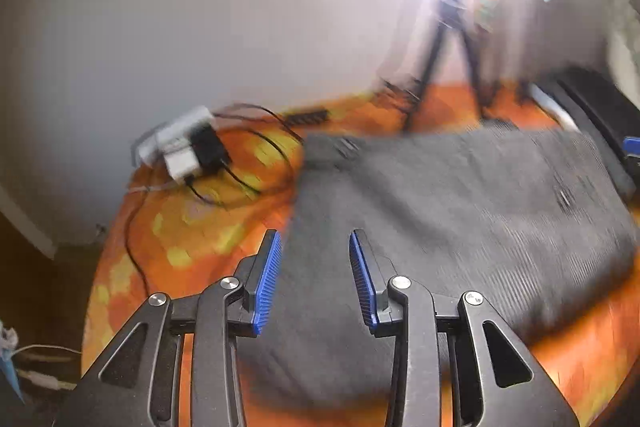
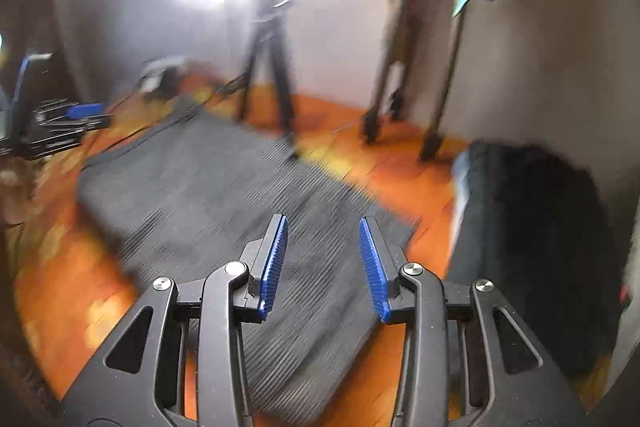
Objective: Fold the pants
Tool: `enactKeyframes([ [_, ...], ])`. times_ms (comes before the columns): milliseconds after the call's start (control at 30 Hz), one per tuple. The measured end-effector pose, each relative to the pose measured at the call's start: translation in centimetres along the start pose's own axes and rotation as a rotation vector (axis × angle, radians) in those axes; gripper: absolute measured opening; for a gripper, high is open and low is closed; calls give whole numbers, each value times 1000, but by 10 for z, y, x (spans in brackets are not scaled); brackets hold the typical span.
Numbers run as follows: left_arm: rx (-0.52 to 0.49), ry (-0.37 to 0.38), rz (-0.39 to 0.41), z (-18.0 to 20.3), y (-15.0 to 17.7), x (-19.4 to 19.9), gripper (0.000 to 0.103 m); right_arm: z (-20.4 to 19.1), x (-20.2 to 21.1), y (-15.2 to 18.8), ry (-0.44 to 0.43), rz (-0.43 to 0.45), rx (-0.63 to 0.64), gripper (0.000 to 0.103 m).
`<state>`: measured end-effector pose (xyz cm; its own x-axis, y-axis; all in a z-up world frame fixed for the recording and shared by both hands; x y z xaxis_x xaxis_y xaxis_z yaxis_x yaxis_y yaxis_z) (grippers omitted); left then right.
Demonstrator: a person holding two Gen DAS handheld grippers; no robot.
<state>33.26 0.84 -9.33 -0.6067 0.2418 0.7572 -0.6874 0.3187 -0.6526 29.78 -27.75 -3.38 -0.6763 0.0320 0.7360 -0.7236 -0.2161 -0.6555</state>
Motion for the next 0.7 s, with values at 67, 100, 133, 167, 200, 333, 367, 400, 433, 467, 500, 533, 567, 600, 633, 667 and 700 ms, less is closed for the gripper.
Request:
enactKeyframes([
  [67, -45, 17, -20, 18, 15, 0, 34, -13, 6, 24, 13, -47, 13, 39],
  [100, -69, 19, -27, 26, 22, 0, 34, -17, 9, 35, 21, -72, 0, 39],
  [133, -81, 16, -33, 31, 29, 2, 34, -17, 11, 45, 21, -92, -27, 39],
  [167, -72, 25, -33, 31, 33, 4, 34, -16, 14, 54, 15, -116, -65, 42],
  [200, -50, 36, -29, 28, 37, 8, 34, -14, 15, 61, 6, -139, -99, 43],
  [333, -12, -21, -17, 1, 51, 30, 34, -20, 29, 75, -24, -130, -60, 45],
  [367, 0, -33, -26, -8, 56, 35, 34, -25, 31, 77, -25, -122, -31, 45],
  [400, 12, -36, -31, -13, 60, 38, 34, -33, 33, 79, -34, -111, 1, 45],
  [433, 36, -36, -38, -21, 65, 42, 34, -42, 36, 79, -45, -102, 35, 45],
  [467, 55, -30, -42, -26, 70, 44, 34, -52, 38, 79, -48, -94, 76, 45],
  [500, 70, -22, -46, -29, 73, 44, 34, -63, 38, 78, -45, -82, 120, 45],
  [533, 86, -5, -55, -31, 77, 43, 34, -73, 36, 78, -45, -74, 160, 45],
  [567, 99, 19, -69, -32, 82, 41, 34, -82, 34, 76, -48, -72, 189, 48],
  [600, 107, 35, -78, -31, 86, 39, 34, -91, 31, 76, -52, -71, 218, 51],
  [633, 111, 51, -85, -29, 90, 37, 34, -101, 28, 76, -48, -68, 244, 56],
  [667, 118, 69, -90, -27, 93, 33, 34, -109, 24, 75, -34, -61, 280, 58],
  [700, 130, 86, -90, -26, 94, 30, 34, -116, 20, 76, -17, -55, 309, 59],
])
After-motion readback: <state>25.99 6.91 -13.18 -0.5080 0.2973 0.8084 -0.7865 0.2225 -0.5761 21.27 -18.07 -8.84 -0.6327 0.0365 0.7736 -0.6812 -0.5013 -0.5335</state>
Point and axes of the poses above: each gripper's, at about its wrist camera, not at the fingertips, and x roughly against the way its jaws point, z to its right, y to its underside, the point moved 4 cm from there along -x, roughly the way its jaws point, and after that the axes turned 11 degrees about y, right-handed, at the moved point
